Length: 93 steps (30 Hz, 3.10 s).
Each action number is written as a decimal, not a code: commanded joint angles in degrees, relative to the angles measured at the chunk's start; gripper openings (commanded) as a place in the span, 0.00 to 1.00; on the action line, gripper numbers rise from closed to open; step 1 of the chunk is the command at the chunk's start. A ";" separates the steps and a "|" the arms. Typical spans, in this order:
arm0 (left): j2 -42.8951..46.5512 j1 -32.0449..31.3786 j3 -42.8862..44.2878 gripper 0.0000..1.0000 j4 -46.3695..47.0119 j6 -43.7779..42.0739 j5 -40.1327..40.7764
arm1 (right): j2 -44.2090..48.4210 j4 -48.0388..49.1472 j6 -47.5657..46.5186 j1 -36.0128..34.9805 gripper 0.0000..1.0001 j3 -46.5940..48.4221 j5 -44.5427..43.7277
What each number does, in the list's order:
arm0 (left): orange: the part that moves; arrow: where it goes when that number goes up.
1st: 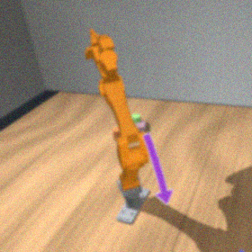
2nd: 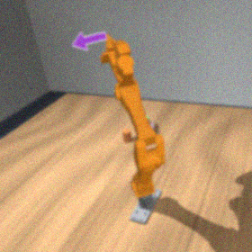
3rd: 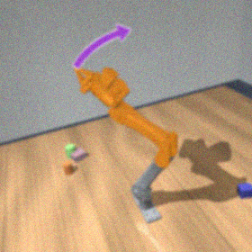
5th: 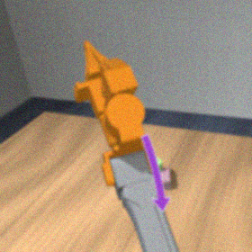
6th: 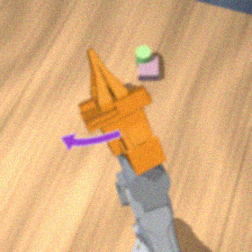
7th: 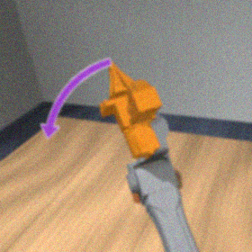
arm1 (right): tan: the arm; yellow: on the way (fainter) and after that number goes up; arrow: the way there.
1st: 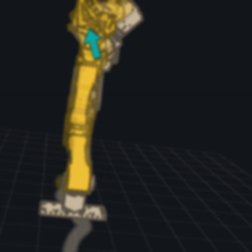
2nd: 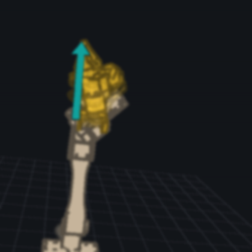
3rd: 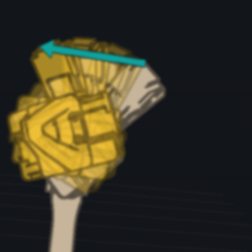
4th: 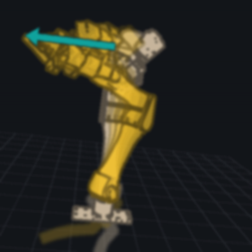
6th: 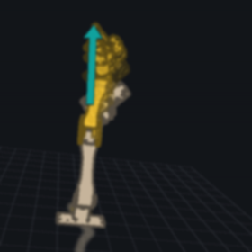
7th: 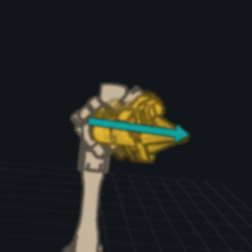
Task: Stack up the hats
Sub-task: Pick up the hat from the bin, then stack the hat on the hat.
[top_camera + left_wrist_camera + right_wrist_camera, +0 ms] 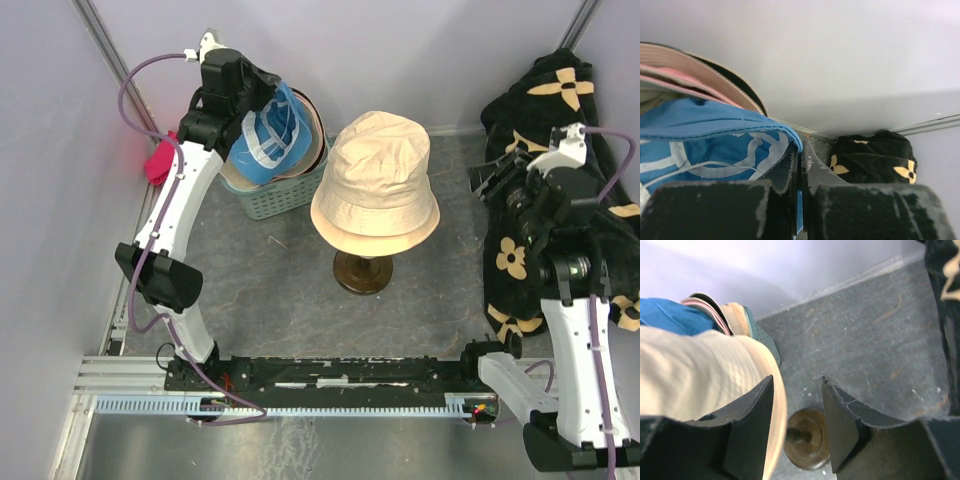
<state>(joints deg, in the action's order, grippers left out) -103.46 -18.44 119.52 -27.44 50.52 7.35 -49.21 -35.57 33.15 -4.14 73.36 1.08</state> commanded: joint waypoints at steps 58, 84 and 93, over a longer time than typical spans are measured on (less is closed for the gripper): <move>-28.03 -13.60 25.03 0.03 51.58 22.90 -6.70 | -29.22 57.52 42.83 3.87 0.62 -3.75 18.67; -31.54 -15.40 26.67 0.03 52.56 26.50 -6.01 | -26.86 57.06 41.47 5.03 0.65 -7.07 25.41; -32.28 -15.93 27.60 0.03 52.25 26.08 -5.68 | -22.08 38.46 18.51 2.80 0.64 -4.89 23.52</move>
<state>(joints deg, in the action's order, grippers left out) -136.05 -33.91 143.74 22.37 74.78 1.19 -71.92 13.54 65.47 0.03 64.75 25.28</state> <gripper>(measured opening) 0.051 0.643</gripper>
